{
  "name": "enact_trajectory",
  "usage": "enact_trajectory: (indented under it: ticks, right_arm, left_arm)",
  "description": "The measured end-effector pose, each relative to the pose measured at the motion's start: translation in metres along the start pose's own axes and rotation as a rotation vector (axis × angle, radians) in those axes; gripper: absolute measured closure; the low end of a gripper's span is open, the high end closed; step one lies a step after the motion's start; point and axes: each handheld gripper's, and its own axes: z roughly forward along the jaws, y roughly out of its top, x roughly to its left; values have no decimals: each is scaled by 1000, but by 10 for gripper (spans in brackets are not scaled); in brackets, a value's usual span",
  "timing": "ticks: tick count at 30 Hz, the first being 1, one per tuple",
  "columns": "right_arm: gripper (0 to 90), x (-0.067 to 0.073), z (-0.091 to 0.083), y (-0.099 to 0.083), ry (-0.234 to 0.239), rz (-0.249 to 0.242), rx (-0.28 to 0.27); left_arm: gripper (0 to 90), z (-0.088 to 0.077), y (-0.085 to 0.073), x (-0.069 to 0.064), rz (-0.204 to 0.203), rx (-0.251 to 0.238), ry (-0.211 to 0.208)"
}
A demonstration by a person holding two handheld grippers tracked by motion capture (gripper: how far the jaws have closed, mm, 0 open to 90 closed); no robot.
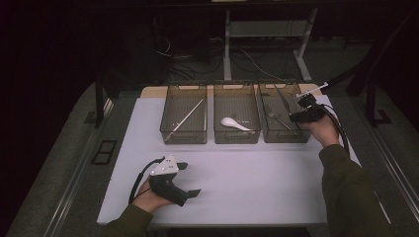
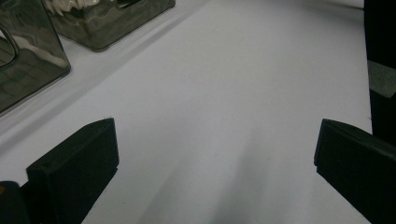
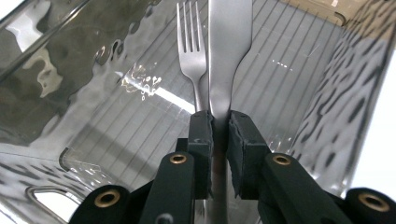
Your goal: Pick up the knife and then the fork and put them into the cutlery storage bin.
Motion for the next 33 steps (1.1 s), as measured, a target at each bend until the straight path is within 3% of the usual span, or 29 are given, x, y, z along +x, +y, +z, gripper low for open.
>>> enact_trajectory:
  ticks: [5, 11, 22, 33]
  right_arm:
    - [762, 3, 6, 0, 15, 12, 20]
    - [604, 1, 5, -1, 48, 38, -7]
    - [390, 1, -14, -9, 137, 96, -146]
    - [297, 19, -38, -22, 176, 43, -237]
  left_arm:
    - [0, 0, 0, 0, 0, 0, -1]
    - [0, 0, 0, 0, 0, -3, 0]
    - [0, 0, 0, 1, 4, 2, 6]
    - [0, 0, 0, 0, 3, 2, 8]
